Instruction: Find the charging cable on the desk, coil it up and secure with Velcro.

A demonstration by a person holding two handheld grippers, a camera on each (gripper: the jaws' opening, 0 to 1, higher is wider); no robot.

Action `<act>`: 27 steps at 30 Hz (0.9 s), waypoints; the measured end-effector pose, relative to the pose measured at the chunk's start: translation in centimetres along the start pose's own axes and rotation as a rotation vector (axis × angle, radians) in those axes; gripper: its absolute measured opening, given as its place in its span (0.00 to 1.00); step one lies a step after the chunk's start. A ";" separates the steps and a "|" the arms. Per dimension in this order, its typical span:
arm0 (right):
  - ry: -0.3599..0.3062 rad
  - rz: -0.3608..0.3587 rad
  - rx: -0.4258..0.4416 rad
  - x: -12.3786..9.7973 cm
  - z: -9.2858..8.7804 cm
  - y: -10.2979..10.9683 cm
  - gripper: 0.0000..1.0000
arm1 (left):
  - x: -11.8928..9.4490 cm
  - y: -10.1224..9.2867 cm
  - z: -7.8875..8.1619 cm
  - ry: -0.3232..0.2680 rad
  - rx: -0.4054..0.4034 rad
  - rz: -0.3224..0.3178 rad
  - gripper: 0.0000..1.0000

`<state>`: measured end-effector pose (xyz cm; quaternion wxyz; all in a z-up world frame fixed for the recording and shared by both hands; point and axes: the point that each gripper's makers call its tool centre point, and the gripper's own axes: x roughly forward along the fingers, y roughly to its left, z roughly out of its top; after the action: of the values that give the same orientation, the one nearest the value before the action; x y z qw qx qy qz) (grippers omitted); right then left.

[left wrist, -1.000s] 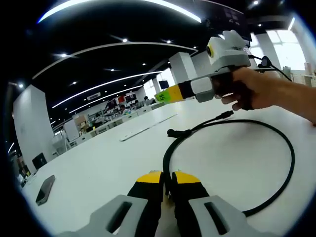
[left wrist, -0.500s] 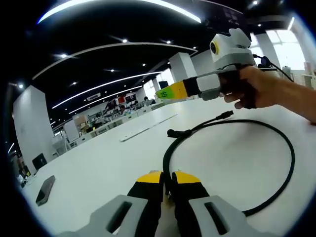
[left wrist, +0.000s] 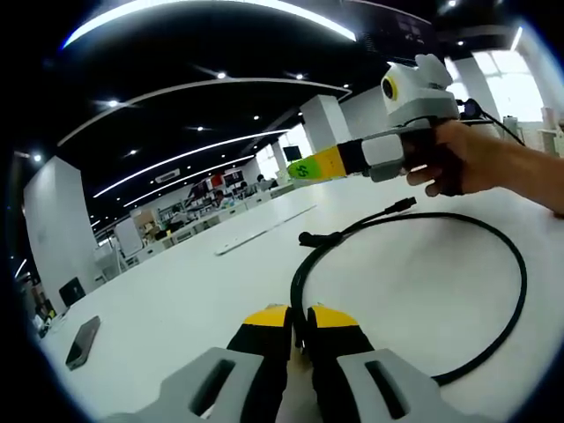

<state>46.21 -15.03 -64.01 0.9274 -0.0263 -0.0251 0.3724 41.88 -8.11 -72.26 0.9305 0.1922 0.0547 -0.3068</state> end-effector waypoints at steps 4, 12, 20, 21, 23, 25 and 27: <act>-0.002 0.003 -0.003 -0.2 0.0 0.1 0.21 | 0.1 0.0 0.0 -0.001 0.000 0.001 0.09; -0.015 -0.003 0.008 -0.5 0.2 -0.3 0.22 | 0.1 0.0 -0.1 -0.001 0.002 0.005 0.10; -0.012 -0.010 0.017 -0.5 0.1 -0.5 0.22 | 0.1 0.1 -0.1 0.000 0.004 0.006 0.10; -0.013 -0.012 0.020 -0.6 0.1 -0.6 0.22 | 0.1 0.1 -0.1 0.000 0.004 0.006 0.10; -0.016 -0.016 0.025 -0.6 0.2 -0.7 0.22 | 0.1 0.1 -0.1 0.000 0.004 0.008 0.11; -0.022 -0.027 0.032 -0.8 0.3 -1.1 0.22 | 0.2 0.1 -0.1 0.000 0.005 0.009 0.11; -0.028 -0.039 0.039 -0.9 0.4 -1.5 0.22 | 0.2 0.1 -0.1 0.000 0.005 0.011 0.11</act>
<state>46.50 -16.72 -63.56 0.9344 -0.0027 -0.0312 0.3548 42.14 -8.11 -72.33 0.9317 0.1948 0.0531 -0.3020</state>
